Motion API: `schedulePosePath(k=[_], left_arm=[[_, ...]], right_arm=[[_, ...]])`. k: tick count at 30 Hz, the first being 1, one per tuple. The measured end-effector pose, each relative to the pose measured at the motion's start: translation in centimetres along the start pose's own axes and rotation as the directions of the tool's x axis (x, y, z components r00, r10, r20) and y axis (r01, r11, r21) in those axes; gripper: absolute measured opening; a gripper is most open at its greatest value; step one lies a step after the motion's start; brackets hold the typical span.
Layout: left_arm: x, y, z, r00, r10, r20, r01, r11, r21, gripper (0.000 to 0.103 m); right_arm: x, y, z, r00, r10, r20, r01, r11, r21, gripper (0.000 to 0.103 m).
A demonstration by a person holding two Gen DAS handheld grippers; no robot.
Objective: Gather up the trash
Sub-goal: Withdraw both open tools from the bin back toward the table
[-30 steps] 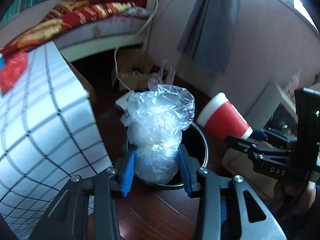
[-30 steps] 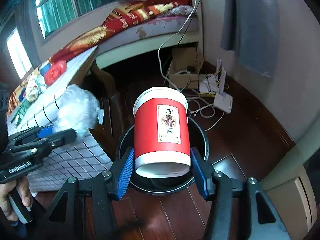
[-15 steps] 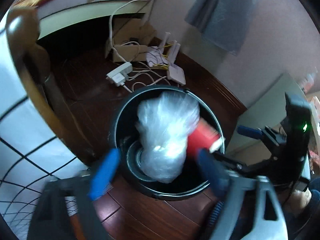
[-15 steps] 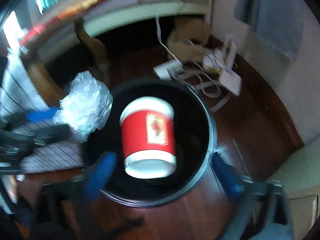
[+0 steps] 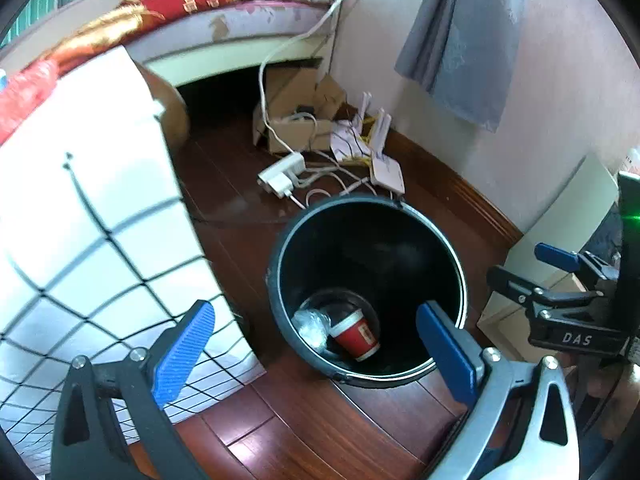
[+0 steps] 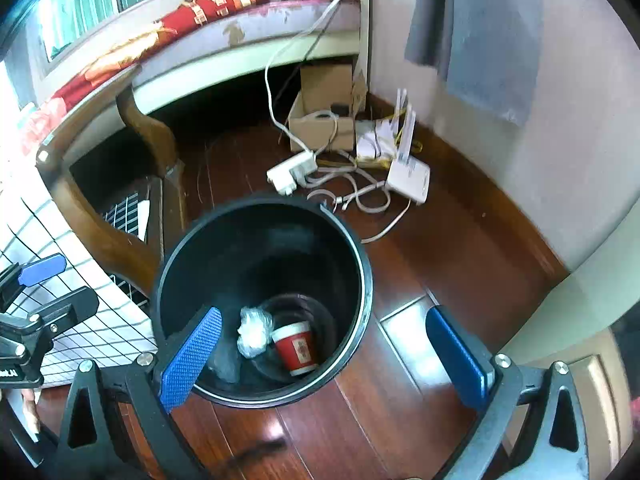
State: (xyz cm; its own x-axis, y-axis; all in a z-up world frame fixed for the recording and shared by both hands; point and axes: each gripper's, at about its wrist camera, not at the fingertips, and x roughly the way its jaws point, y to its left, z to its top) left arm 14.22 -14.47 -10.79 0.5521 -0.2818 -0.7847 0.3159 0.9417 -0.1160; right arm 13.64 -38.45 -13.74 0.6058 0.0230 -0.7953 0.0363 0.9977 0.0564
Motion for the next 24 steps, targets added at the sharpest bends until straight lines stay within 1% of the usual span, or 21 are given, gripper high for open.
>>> schedulePosePath(k=[6, 11, 18, 24], left_arm=[[-3.7, 0.4, 0.9, 0.996, 0.038, 0.077, -0.037, 0.999, -0.010, 0.102], [-6.8, 1.3, 1.2, 0.990, 0.076, 0.123, -0.074, 0.997, -0.020, 0.102], [-9.4, 3.1, 1.2, 0.978, 0.119, 0.172, -0.111, 0.992, -0.058, 0.102], [-11.2, 5.1, 0.9, 0.966, 0.164, 0.200, -0.148, 0.985, -0.091, 0.102]], right_arm=[[-4.1, 1.2, 1.2, 0.998, 0.008, 0.067, -0.008, 1.000, 0.006, 0.103], [-6.9, 3.3, 2.4, 0.992, 0.029, 0.122, -0.028, 1.000, -0.009, 0.103], [-9.5, 7.6, 4.2, 0.980, 0.083, 0.182, -0.068, 0.994, -0.083, 0.103], [-10.3, 10.5, 4.8, 0.972, 0.121, 0.202, -0.095, 0.987, -0.132, 0.103]])
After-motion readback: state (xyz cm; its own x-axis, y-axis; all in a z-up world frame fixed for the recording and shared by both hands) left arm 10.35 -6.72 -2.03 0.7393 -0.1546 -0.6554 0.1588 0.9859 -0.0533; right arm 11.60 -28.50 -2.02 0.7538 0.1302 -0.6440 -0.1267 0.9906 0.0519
